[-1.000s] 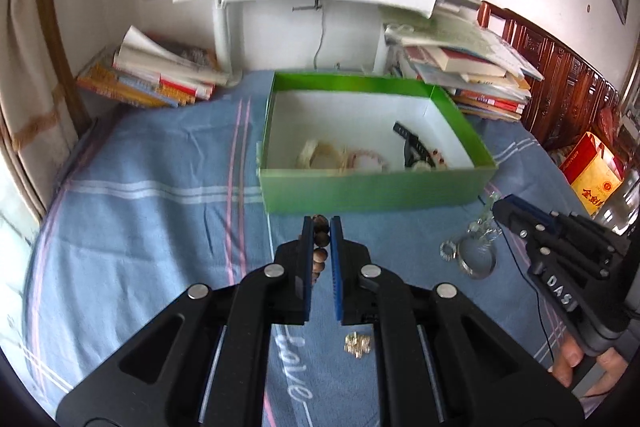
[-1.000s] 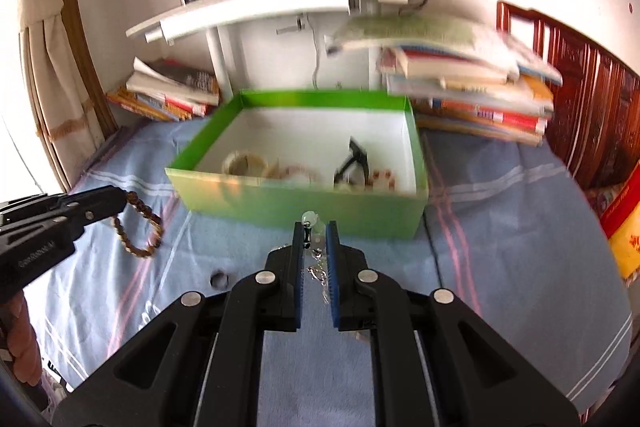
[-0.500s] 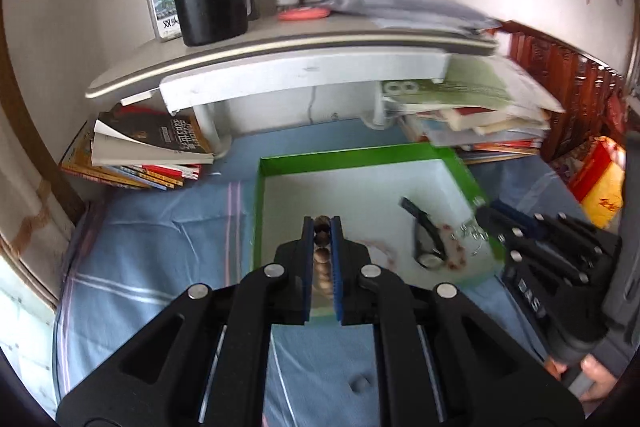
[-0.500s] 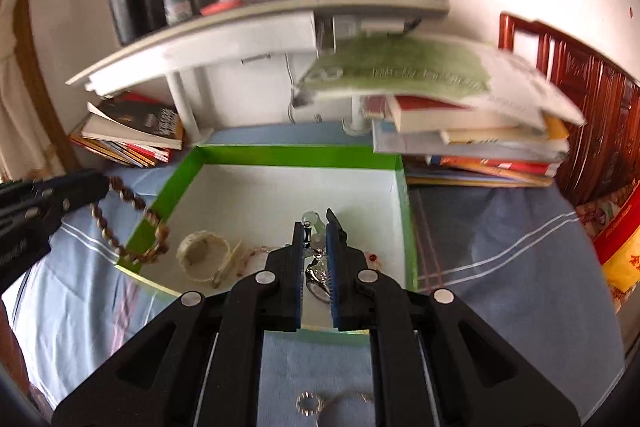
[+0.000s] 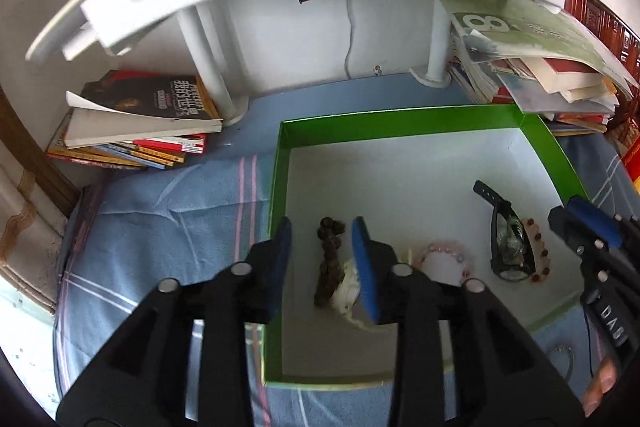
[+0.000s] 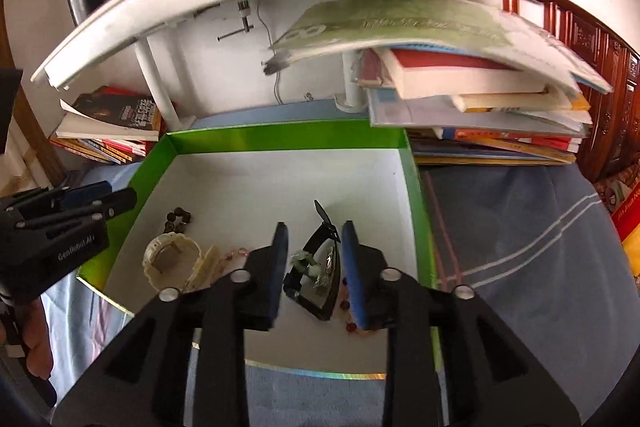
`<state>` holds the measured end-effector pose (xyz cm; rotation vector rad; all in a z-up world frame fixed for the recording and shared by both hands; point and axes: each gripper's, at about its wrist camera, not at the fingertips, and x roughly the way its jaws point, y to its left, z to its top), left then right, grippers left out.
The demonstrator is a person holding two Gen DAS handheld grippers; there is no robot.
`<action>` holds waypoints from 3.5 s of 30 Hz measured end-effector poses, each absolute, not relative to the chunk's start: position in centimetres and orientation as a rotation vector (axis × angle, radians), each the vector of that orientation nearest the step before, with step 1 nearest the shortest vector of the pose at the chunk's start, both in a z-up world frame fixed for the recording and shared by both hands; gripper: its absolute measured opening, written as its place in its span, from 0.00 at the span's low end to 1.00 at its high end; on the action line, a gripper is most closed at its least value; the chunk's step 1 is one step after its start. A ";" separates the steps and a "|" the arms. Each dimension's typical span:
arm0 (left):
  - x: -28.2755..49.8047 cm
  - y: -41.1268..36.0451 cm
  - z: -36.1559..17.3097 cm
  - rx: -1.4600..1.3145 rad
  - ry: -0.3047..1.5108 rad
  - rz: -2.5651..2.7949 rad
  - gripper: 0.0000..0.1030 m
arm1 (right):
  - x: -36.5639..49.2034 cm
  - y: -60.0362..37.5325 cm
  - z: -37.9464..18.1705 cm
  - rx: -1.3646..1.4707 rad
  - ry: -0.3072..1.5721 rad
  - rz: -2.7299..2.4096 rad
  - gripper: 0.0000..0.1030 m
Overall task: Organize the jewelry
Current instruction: 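Open both tools, withdraw, and reach toward the gold brooch and silver bangle, then grasp the gold flower brooch with the left tool while the right tool grasps the silver bangle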
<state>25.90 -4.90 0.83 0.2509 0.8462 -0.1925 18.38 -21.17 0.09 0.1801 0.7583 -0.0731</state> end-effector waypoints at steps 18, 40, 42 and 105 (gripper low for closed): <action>8.2 0.7 -5.2 0.162 1.049 -0.281 0.72 | 4.4 -22.4 -4.4 0.177 0.925 -0.100 0.73; 5.0 -1.4 -7.7 0.201 0.991 -0.169 0.72 | 4.1 -17.2 -6.4 0.004 0.951 -0.062 0.33; 4.6 -1.7 -7.7 0.205 0.971 -0.154 0.72 | 4.3 -17.1 -6.5 -0.010 0.959 -0.068 0.33; 4.6 -0.7 -7.8 0.181 0.945 -0.147 0.82 | 4.1 -16.2 -6.7 0.042 0.961 -0.090 0.39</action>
